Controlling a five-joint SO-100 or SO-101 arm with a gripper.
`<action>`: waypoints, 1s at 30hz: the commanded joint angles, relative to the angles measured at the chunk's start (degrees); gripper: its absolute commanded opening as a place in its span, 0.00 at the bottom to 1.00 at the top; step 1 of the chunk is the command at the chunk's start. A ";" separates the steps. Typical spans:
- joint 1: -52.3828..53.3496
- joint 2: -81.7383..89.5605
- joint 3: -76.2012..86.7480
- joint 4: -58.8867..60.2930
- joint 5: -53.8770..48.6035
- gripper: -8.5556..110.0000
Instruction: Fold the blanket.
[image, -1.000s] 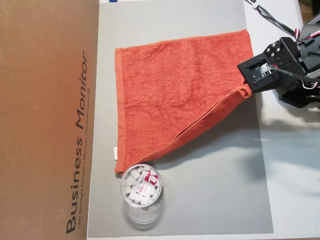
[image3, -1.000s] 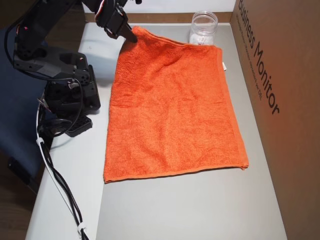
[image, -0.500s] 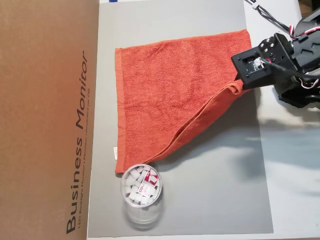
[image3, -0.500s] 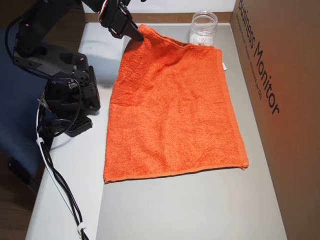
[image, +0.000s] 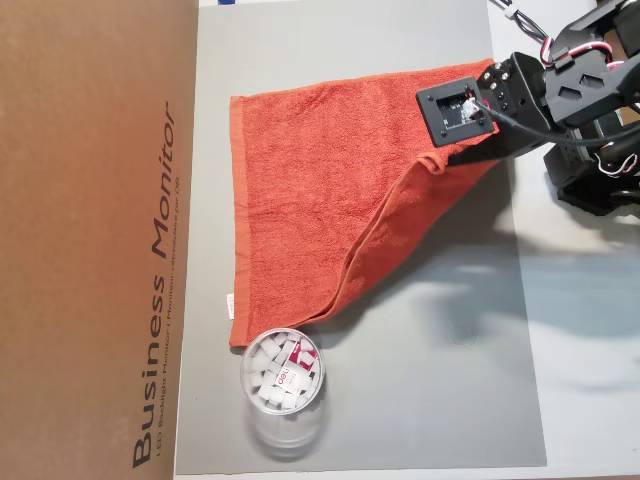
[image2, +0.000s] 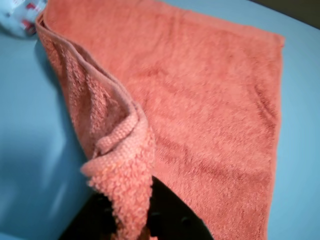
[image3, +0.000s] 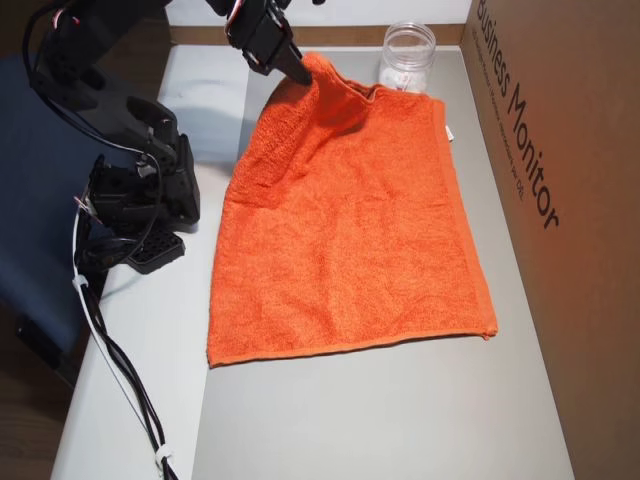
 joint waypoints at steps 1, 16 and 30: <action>2.02 -0.44 -2.11 -3.87 0.18 0.07; 9.23 -3.52 -2.64 -8.44 0.00 0.07; 10.55 -11.16 -3.60 -22.59 -0.88 0.07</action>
